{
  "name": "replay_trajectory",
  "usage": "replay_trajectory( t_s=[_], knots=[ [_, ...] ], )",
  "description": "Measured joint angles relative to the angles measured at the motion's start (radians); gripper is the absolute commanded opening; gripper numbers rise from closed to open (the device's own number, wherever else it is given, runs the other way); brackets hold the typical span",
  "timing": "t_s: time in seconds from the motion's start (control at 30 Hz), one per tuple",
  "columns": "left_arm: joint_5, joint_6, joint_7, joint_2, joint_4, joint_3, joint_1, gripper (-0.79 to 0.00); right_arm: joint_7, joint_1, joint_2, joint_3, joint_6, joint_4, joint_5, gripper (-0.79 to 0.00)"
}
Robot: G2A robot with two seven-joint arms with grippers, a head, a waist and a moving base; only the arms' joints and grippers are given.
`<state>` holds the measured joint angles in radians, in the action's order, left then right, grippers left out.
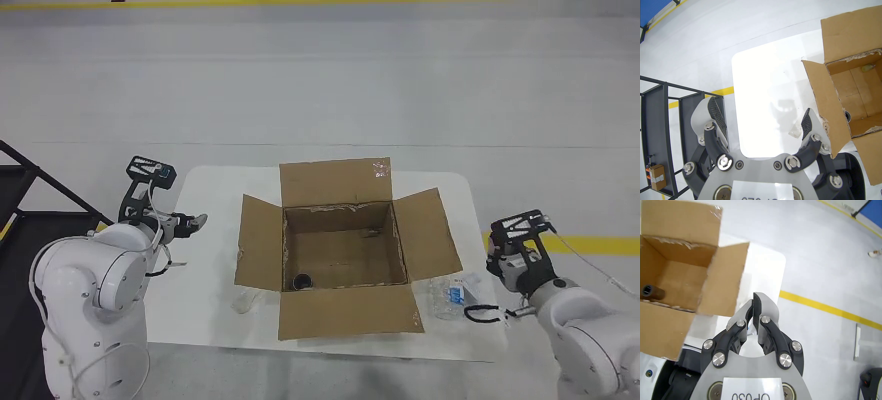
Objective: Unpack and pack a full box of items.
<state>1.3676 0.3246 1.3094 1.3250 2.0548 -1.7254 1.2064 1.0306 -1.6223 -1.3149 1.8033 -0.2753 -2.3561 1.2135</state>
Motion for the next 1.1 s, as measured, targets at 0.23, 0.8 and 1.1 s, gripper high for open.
replay_trajectory(
  t_s=[0.23, 0.8, 1.1],
  knots=[
    [0.000, 0.000, 0.000, 0.000, 0.000, 0.000, 0.000, 0.000, 0.021, 0.116, 0.001, -0.278, -0.024, 0.006, 0.034, -0.785],
    [0.000, 0.000, 0.000, 0.000, 0.000, 0.000, 0.000, 0.000, -0.014, 0.185, -0.013, -0.567, 0.102, 0.152, 0.233, -0.785],
    [0.000, 0.000, 0.000, 0.000, 0.000, 0.000, 0.000, 0.000, 0.122, 0.282, -0.026, -0.628, 0.200, 0.264, 0.257, -0.785]
  ],
)
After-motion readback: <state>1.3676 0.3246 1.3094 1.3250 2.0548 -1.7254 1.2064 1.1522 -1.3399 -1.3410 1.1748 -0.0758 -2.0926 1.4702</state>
